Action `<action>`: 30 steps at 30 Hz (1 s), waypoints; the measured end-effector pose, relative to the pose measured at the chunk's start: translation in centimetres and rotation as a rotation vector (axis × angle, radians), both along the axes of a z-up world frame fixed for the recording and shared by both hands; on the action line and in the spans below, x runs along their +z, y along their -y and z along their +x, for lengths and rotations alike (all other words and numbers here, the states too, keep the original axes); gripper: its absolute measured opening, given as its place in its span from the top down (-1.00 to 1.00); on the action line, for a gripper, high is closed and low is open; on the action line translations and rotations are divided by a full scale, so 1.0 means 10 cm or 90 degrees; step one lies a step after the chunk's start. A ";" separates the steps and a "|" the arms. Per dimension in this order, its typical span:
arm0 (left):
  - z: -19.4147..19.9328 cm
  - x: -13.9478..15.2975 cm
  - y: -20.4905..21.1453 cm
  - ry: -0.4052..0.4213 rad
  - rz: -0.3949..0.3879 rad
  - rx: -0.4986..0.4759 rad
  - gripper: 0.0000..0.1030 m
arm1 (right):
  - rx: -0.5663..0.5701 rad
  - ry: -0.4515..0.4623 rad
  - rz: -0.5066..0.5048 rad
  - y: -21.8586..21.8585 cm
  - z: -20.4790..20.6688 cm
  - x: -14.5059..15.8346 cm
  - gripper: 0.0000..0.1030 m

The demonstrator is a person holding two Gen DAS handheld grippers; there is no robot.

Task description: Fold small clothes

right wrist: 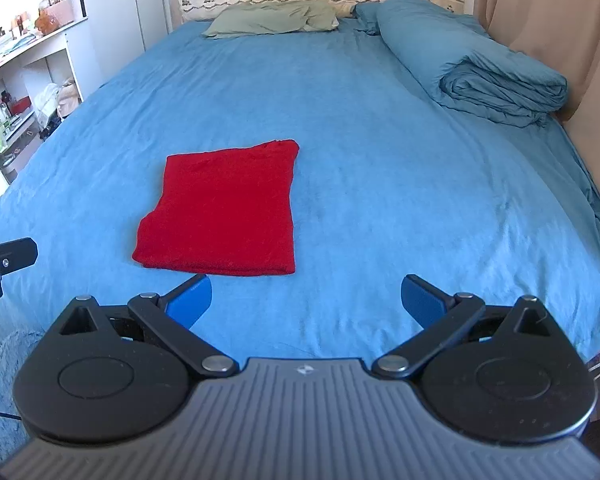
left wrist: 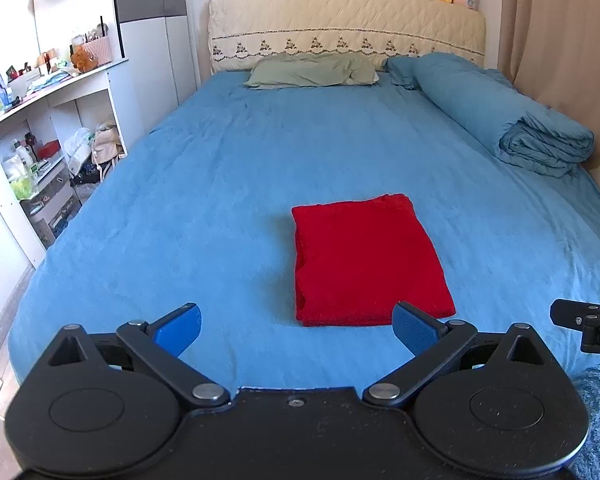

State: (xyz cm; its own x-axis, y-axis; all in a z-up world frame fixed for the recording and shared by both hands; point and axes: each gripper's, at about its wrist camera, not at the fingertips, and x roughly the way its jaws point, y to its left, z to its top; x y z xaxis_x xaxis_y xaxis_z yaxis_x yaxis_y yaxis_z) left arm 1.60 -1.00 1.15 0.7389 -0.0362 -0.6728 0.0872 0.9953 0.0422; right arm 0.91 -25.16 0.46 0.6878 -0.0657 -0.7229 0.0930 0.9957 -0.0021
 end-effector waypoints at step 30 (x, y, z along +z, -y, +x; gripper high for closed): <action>-0.02 0.04 -0.04 0.014 0.006 -0.007 -1.00 | -0.007 0.001 0.005 0.07 -0.02 0.00 -1.00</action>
State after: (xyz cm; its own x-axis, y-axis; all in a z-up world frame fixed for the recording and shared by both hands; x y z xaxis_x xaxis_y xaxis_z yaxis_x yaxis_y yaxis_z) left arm 1.38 -0.60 1.58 0.7527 -0.0384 -0.6573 0.0971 0.9939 0.0531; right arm 0.72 -25.83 0.41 0.6886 -0.0681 -0.7219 0.1040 0.9946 0.0053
